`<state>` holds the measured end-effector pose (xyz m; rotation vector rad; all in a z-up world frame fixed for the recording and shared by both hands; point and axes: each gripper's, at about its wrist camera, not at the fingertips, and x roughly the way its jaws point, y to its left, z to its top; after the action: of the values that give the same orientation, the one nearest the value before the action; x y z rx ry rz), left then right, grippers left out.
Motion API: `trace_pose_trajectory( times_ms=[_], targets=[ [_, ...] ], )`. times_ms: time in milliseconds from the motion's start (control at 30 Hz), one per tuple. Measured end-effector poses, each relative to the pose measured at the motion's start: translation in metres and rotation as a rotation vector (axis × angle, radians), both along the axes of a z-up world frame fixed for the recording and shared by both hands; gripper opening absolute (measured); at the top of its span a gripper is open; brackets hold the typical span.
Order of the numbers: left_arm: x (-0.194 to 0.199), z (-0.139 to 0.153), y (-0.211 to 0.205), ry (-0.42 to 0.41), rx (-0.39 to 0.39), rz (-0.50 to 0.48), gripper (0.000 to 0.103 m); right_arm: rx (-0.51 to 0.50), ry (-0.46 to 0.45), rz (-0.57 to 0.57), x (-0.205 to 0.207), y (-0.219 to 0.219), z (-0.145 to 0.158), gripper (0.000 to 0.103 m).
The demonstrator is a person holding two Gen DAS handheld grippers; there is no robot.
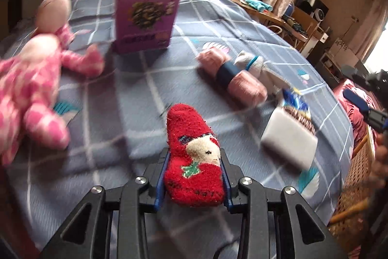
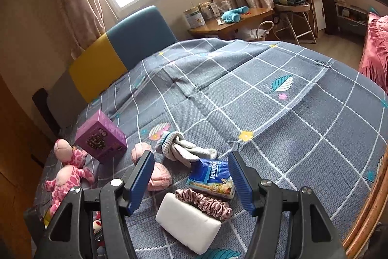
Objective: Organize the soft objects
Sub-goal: 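Move the left tool to the red sock and grasp it, then carry the red sock into the gold tin, open left tool while right tool grasps white block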
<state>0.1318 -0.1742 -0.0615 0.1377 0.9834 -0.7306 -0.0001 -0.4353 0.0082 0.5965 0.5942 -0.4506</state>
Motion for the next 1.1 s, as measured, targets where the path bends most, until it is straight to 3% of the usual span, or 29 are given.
trace_pose_trajectory(
  times_ms=[100,200,367,467,567,833,1100],
  targets=[
    [-0.016,-0.010,0.030,0.018,0.004,0.040,0.036,0.102,0.131,0.077,0.021,-0.002,-0.021,0.064],
    [-0.033,-0.010,0.055,0.008,0.004,0.059,0.036,0.170,0.263,0.080,0.036,-0.002,-0.046,0.064],
    [-0.048,-0.002,0.081,0.005,-0.031,0.069,0.036,0.210,0.317,0.053,0.040,0.002,-0.062,0.060],
    [-0.050,0.004,0.088,0.006,-0.059,0.077,0.036,0.136,0.305,0.057,0.037,0.018,-0.049,0.059],
    [-0.055,0.009,0.097,0.003,-0.079,0.077,0.036,0.104,0.344,0.184,0.048,0.036,-0.046,0.059],
    [-0.068,0.022,0.114,0.000,-0.135,0.069,0.037,-0.216,0.655,0.466,0.085,0.079,-0.061,0.063],
    [-0.076,0.034,0.132,-0.010,-0.168,0.090,0.037,-0.345,0.809,0.565,0.088,0.098,-0.077,0.066]
  ],
)
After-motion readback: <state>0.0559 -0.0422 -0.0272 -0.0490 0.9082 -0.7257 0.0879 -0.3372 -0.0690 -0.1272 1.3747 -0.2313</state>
